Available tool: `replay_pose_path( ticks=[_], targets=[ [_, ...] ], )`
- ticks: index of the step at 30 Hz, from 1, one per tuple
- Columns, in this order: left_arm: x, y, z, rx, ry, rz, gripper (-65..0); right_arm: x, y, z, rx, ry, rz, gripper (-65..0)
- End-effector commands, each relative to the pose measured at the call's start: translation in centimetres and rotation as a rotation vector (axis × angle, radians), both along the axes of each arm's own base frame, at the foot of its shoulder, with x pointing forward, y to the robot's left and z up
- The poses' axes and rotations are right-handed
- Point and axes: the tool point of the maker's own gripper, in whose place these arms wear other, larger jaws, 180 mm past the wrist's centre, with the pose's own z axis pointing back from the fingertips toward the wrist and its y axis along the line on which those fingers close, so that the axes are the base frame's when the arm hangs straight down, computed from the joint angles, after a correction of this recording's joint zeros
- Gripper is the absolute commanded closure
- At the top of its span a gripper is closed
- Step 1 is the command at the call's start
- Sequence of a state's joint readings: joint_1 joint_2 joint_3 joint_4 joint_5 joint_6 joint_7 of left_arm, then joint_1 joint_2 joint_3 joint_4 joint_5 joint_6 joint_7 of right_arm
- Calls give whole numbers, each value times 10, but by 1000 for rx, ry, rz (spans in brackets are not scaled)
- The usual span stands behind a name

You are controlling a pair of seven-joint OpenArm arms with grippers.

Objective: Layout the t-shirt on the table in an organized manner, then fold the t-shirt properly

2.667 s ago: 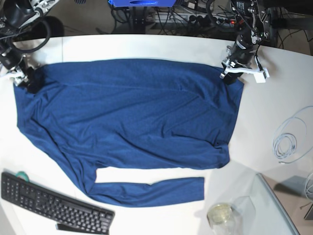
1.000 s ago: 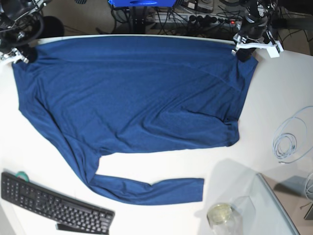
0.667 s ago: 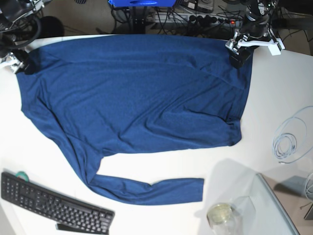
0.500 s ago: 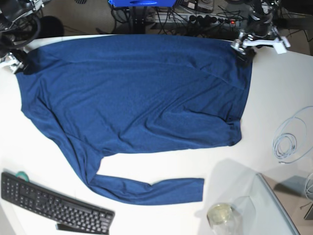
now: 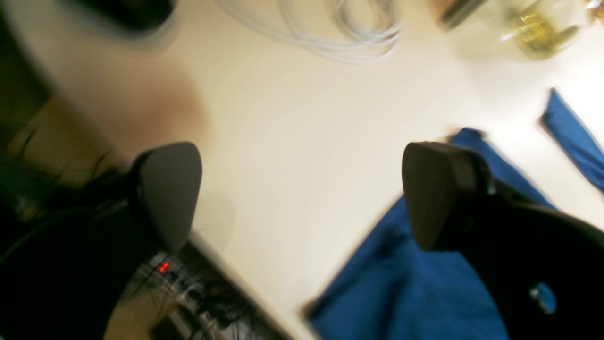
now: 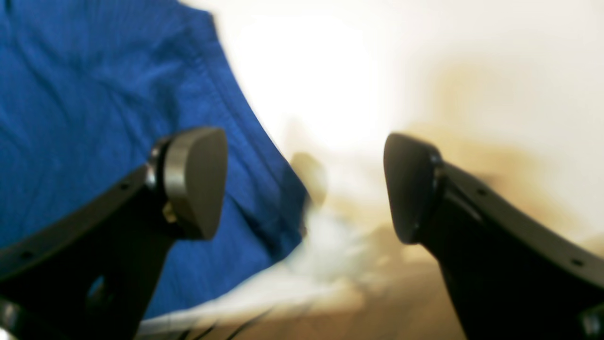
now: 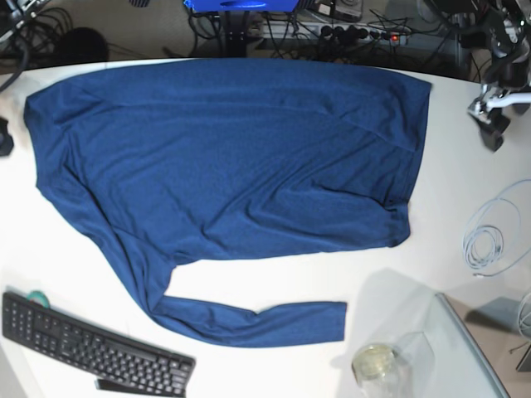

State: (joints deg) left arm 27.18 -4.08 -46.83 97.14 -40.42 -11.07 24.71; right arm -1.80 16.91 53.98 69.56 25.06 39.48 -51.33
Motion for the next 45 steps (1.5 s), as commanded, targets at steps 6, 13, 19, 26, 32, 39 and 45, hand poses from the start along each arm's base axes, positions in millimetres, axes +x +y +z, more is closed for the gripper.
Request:
replay_pose_path(
  ticks=[6, 13, 19, 26, 32, 39, 45],
  targets=[
    [69, -72, 5, -11, -36, -314, -341, 101, 51, 6, -9, -142, 282, -482],
    [91, -119, -14, -46, -7, -448, 0, 132, 54, -12, 39, -145, 249, -482],
    [96, -167, -41, 81, 107, -630, 0, 137, 60, -15, -20, -138, 320, -482],
    [101, -212, -65, 105, 164, -757, 0, 146, 64, -25, -87, -126, 303, -482],
    [96, -209, -76, 93, 194, -752, 0, 140, 57, -47, -85, -88, 252, -458],
    [86, -203, -96, 76, 251, -741, 0, 142, 56, -45, -89, -105, 253, -93],
    [77, -195, -112, 168, 329, -767, 0, 143, 54, -41, -94, -115, 252, 0]
  ],
)
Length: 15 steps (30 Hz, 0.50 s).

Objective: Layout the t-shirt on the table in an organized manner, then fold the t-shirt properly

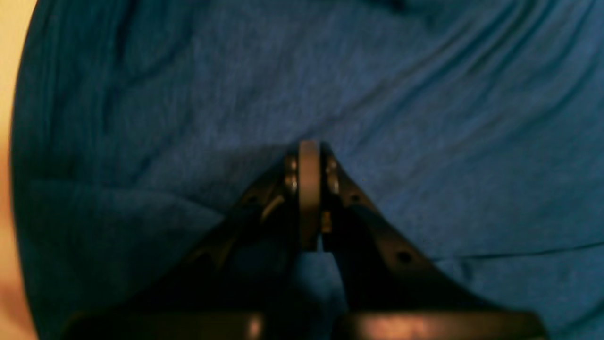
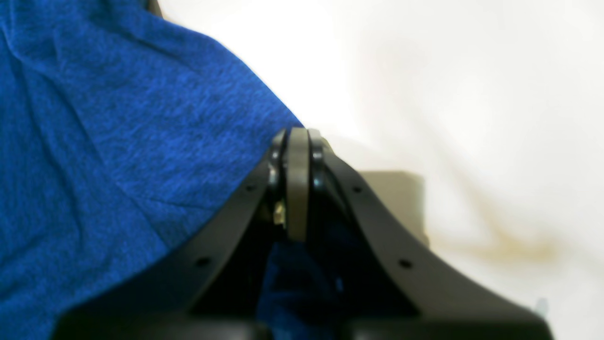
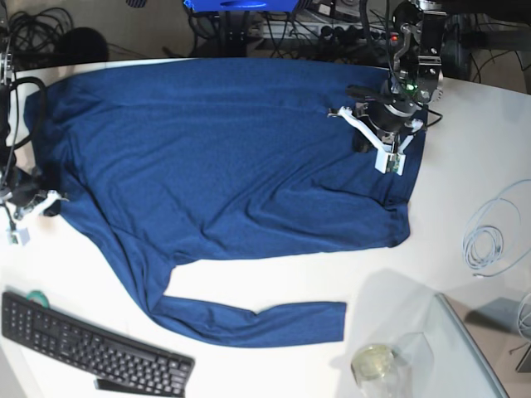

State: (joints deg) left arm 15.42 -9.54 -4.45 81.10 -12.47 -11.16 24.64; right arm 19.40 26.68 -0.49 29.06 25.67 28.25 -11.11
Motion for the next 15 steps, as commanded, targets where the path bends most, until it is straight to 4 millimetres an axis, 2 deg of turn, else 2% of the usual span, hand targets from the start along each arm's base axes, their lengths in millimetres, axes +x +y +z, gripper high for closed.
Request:
replay_pose_path(
  ticks=[1, 6, 15],
  targets=[
    [9, 1, 9, 9, -43, -10, 0, 20, -15, 24, -16, -78, -15, 0],
    [9, 3, 9, 19, -43, -12, 0, 21, -35, 36, -4, -123, -91, 0],
    [9, 3, 9, 21, -43, -13, 0, 18, -48, 40, -17, -126, -112, 0]
  ],
)
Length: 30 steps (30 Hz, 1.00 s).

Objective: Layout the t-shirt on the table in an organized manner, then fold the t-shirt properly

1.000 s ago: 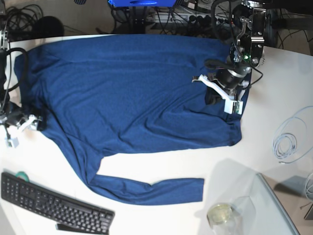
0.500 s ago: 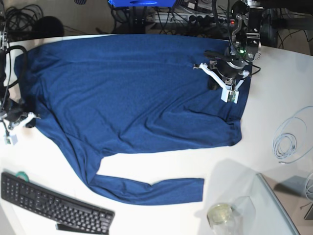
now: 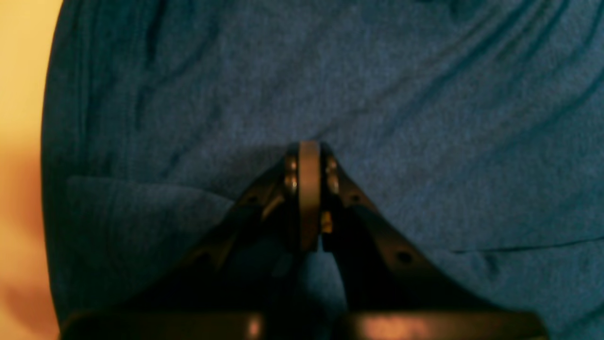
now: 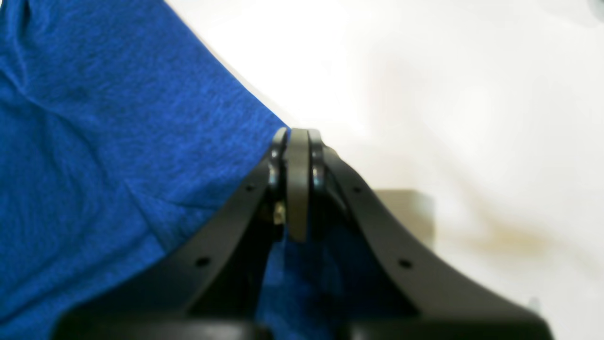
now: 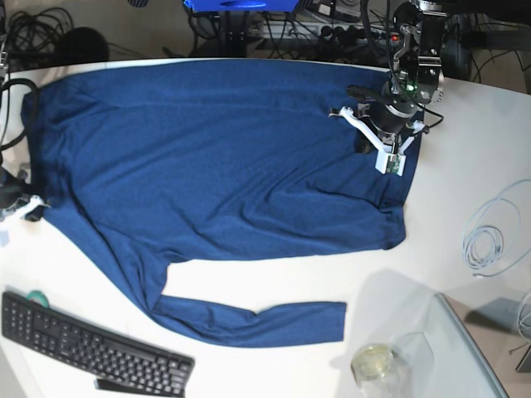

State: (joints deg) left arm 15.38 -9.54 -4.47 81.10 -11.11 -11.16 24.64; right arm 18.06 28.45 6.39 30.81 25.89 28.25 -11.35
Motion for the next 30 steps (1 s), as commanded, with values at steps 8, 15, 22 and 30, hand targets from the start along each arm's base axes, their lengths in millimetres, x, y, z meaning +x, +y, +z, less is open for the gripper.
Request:
replay_pose_path(
  ticks=[8, 15, 22, 30],
  targets=[
    [3, 15, -3, 7, -5, 34, 0, 17, -17, 23, -24, -68, -18, 0],
    [9, 30, 6, 11, -34, 80, 0, 16, -21, 21, -47, -59, -44, -8],
    [46, 27, 56, 18, -187, 63, 0, 36, -1, 57, -94, -115, 65, -294],
    [96, 60, 65, 18, -218, 161, 0, 32, 55, 85, -122, -198, 225, -375]
  ],
)
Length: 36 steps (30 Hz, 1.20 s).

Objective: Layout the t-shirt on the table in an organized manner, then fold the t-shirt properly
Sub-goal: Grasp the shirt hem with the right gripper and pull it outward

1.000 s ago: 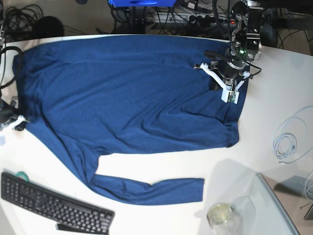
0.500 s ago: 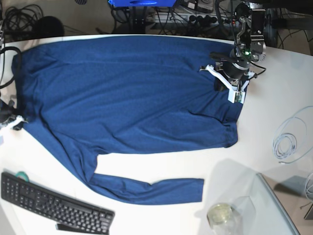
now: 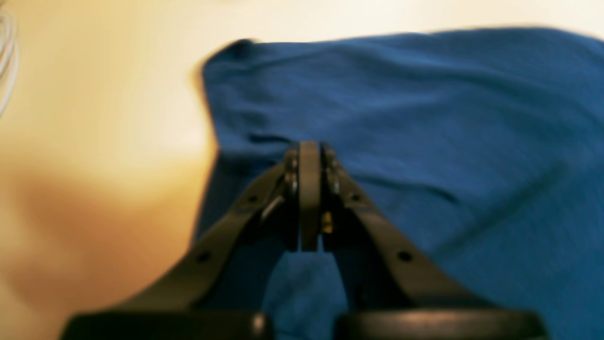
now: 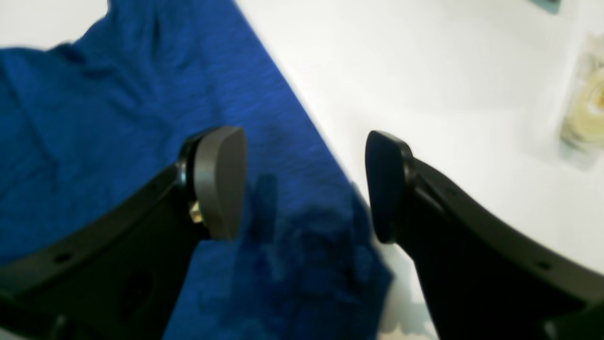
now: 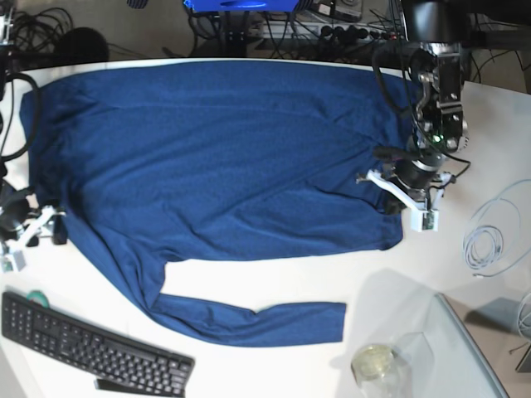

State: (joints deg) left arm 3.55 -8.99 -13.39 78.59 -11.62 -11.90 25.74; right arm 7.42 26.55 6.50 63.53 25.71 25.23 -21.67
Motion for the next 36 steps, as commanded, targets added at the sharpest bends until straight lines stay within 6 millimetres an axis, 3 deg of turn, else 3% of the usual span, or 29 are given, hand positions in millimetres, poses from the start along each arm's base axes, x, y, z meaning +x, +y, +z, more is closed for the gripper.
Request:
replay_pose_path(
  ticks=[1, 4, 7, 9, 11, 13, 15, 19, 24, 28, 32, 36],
  targets=[
    [14, 14, 12, 11, -25, 30, 0, 11, -3, 20, -2, -66, 6, -375],
    [18, 35, 9, -1, 17, 94, 0, 2, 8, 17, -3, -65, 35, -375],
    [17, 53, 13, -3, 1, 144, -219, -7, 31, 17, 18, -78, 73, -377],
    [17, 56, 13, -5, 0, 154, -303, -15, 41, 18, 22, -81, 93, -377],
    [19, 56, 15, -6, -5, 154, -337, -21, 49, 17, 22, -69, 112, -377],
    [31, 55, 22, -12, -25, 153, -337, -23, 66, 16, 51, -68, 125, -377],
    [39, 57, 16, -23, -8, 163, -337, -25, 75, 17, 66, -75, 130, -377],
    [63, 56, 5, -77, 29, 185, -337, -25, 83, 17, 83, -83, 134, -377],
    [92, 52, 11, -118, 23, 193, -342, -29, 85, 13, 83, -55, 138, -377],
    [106, 48, 6, -159, 37, 206, -337, -30, 86, 12, 82, -49, 139, -377],
    [106, 36, -11, -150, 45, 178, -334, -32, 87, 13, 81, -53, 144, -377],
    [105, 25, -16, -137, 55, 142, -334, -33, 87, 12, 81, -49, 143, -377]
  ],
)
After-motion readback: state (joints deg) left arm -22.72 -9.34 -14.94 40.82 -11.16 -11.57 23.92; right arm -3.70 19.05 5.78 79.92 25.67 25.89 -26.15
